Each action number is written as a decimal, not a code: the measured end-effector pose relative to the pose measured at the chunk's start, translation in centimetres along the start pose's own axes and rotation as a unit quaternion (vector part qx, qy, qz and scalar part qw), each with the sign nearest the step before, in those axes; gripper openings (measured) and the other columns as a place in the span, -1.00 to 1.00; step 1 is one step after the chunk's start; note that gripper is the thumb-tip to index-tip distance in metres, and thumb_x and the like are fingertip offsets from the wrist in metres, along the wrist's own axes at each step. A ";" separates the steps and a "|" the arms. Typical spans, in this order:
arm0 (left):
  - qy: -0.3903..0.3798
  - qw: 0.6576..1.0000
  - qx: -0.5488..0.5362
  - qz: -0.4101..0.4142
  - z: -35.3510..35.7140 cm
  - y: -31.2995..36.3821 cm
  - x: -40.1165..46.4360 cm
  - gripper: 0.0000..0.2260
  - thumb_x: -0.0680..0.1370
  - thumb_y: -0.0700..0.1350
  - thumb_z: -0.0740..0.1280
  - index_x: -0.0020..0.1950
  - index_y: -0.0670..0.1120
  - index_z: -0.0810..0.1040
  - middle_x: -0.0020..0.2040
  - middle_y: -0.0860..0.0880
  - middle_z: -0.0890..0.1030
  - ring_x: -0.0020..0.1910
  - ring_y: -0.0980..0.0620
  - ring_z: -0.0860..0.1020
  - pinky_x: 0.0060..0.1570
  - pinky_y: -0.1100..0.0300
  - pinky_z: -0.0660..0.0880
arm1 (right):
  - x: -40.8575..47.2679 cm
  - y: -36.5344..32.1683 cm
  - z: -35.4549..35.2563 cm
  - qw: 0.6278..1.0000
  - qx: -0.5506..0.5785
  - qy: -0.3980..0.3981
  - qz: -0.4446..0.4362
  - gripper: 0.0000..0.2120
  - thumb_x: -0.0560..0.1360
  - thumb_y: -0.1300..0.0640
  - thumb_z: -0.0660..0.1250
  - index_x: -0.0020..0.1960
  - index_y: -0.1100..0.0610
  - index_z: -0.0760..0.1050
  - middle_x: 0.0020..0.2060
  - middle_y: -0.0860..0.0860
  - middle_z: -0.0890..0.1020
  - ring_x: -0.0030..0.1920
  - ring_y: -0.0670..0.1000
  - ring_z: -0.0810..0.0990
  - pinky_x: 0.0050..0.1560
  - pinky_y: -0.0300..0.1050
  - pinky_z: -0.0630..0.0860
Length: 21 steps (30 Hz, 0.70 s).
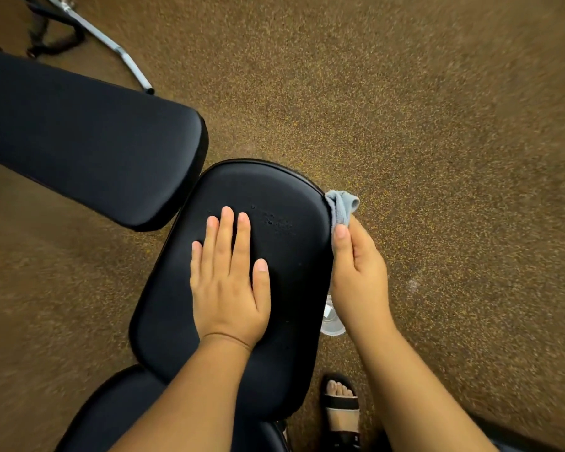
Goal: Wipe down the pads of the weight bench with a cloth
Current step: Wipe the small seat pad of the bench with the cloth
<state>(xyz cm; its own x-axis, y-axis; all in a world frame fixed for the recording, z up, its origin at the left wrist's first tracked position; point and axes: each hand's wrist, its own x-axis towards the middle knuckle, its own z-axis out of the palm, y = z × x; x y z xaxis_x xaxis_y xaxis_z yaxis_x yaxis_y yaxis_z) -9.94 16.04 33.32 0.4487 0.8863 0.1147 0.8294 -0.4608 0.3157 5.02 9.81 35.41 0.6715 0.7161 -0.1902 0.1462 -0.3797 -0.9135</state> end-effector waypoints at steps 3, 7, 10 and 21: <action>-0.002 1.000 -0.002 -0.002 0.0 0.0 0.0 -0.46 0.61 0.02 0.03 0.58 -0.04 0.08 0.59 0.01 0.03 0.58 0.02 -0.03 0.53 0.03 -0.14 | 3.4 -2.0 -0.2 0.999 -0.022 -0.020 -0.011 -0.68 0.65 0.00 0.09 0.27 0.00 0.53 0.12 -0.10 0.63 0.17 -0.08 0.55 0.23 0.04 0.46; -0.005 1.000 -0.002 -0.005 0.0 0.0 0.1 -0.46 0.60 0.03 0.02 0.58 -0.03 0.07 0.59 0.01 0.04 0.58 0.04 -0.04 0.53 0.05 -0.15 | 8.7 -6.2 0.5 0.969 -0.167 -0.169 -0.059 -0.72 0.64 -0.03 0.11 0.20 -0.06 0.55 0.00 -0.07 0.66 0.05 0.00 0.57 0.12 0.01 0.48; -0.007 1.000 0.002 -0.004 0.0 0.1 0.0 -0.46 0.61 0.03 0.02 0.58 -0.04 0.08 0.59 0.00 0.05 0.58 0.04 -0.04 0.53 0.05 -0.15 | 9.3 -6.6 0.7 0.960 -0.178 -0.206 -0.071 -0.72 0.64 -0.05 0.11 0.23 -0.13 0.54 0.01 -0.12 0.65 0.06 -0.03 0.57 0.11 -0.04 0.47; -0.007 1.000 0.003 -0.002 -0.1 0.2 0.1 -0.46 0.59 0.02 0.05 0.58 -0.05 0.11 0.59 -0.05 0.13 0.58 0.00 0.00 0.53 0.00 -0.08 | 9.4 -6.7 1.0 0.948 -0.228 -0.190 -0.114 -0.71 0.64 -0.02 0.10 0.27 -0.11 0.51 0.09 -0.09 0.63 0.10 -0.01 0.55 -0.02 -0.13 0.41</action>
<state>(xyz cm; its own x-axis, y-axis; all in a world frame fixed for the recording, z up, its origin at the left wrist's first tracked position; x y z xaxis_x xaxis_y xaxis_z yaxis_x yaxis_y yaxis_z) -9.76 15.99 33.51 0.4493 0.8878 0.0998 0.8337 -0.4568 0.3104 9.63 19.67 39.39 0.2873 0.9362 -0.2024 0.6134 -0.3421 -0.7119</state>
